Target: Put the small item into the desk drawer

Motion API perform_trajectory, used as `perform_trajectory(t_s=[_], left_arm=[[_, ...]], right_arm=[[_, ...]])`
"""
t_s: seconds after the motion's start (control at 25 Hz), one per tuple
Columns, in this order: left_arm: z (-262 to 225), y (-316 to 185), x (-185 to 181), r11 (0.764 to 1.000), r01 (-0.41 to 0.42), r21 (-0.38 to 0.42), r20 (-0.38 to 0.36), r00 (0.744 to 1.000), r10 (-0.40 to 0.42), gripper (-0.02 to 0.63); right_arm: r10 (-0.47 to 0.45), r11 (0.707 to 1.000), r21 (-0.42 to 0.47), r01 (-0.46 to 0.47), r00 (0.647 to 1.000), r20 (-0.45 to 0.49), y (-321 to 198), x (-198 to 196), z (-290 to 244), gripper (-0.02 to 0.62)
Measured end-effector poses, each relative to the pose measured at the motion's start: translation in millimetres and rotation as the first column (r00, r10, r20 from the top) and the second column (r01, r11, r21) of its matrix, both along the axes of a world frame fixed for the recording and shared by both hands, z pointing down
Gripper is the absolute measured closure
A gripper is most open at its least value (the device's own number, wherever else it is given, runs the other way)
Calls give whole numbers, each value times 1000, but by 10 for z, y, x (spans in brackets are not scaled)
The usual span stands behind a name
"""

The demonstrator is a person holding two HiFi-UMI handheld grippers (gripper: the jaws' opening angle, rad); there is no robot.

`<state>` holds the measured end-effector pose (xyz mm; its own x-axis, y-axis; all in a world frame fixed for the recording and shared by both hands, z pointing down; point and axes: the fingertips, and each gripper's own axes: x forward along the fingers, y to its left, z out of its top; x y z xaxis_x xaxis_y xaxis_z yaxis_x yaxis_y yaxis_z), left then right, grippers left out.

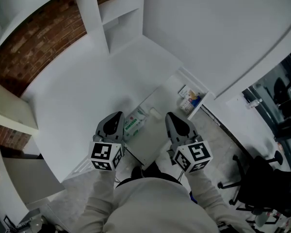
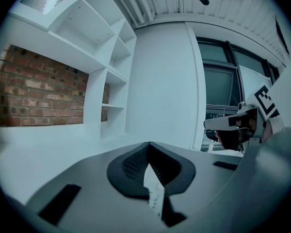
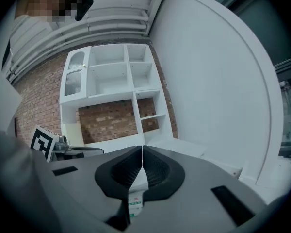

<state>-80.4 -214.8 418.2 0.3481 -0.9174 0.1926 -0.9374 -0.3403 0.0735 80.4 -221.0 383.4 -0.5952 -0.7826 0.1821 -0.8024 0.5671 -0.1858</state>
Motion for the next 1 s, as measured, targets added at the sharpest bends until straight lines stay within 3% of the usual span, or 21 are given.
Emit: perform_trajectory(t_s=[0.48, 1.0], left_arm=[[-13, 82, -32, 1000, -24, 8, -5, 1000, 24, 589], [-28, 35, 67, 999, -50, 13, 3, 999, 50, 589]], right_arm=[[91, 996, 12, -91, 995, 45, 151, 180, -124, 568], [131, 991, 32, -133, 990, 47, 172, 343, -166, 568]])
